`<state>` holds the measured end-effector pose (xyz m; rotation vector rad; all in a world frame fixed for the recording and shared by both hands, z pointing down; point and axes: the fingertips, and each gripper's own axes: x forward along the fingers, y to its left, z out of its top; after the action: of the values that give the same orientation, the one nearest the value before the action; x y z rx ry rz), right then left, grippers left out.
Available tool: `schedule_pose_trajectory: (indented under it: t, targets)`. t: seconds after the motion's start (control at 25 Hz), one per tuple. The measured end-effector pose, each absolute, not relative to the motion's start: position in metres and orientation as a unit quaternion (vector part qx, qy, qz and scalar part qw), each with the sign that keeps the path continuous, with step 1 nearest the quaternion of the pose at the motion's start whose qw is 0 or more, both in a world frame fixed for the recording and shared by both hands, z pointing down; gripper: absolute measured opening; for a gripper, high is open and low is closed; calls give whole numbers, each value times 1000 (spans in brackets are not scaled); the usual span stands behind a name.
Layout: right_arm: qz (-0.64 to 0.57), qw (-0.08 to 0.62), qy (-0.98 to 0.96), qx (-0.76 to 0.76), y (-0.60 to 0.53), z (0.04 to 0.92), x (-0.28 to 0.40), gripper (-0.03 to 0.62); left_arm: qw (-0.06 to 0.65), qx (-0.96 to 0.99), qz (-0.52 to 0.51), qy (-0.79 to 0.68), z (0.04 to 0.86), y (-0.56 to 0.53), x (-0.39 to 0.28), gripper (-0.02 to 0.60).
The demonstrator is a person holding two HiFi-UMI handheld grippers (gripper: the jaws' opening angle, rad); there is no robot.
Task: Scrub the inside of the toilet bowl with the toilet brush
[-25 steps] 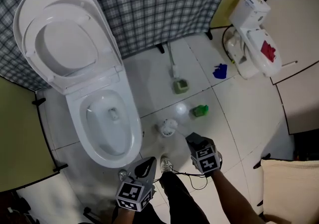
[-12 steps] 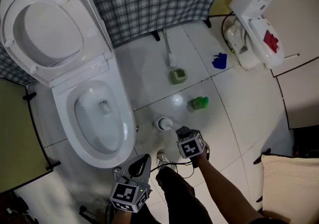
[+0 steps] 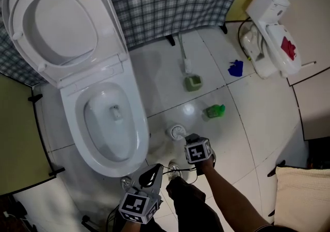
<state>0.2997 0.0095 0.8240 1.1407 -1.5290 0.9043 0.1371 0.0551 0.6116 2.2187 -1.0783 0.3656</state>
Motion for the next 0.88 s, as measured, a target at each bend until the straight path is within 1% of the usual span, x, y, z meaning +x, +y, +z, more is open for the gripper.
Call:
schedule_pose_trajectory:
  t: [0.32,0.4,0.44,0.68,0.8,0.88]
  targets:
    - [364,495,-623,484,-2,829,287,182,316,842,129,-418,602,43,115,-12]
    - [356,490,-628,489,-5,821,284,245,315,843,130,-417,598,40,110,-12]
    - [348,489,-632,491,-8,814,283,245,313,844,129,-416,593,38,109,-12]
    - [322,474,-647,503,-12,756,279,249,310,848,125,-411,562,32,103,-12]
    - [304,442,-671,511,-18,704,268,249,301,850,117,-416,531,24,95,-12]
    - [285,405,-702,512,-24,658,255,245,293,851,108,-422,504,18,89,-12]
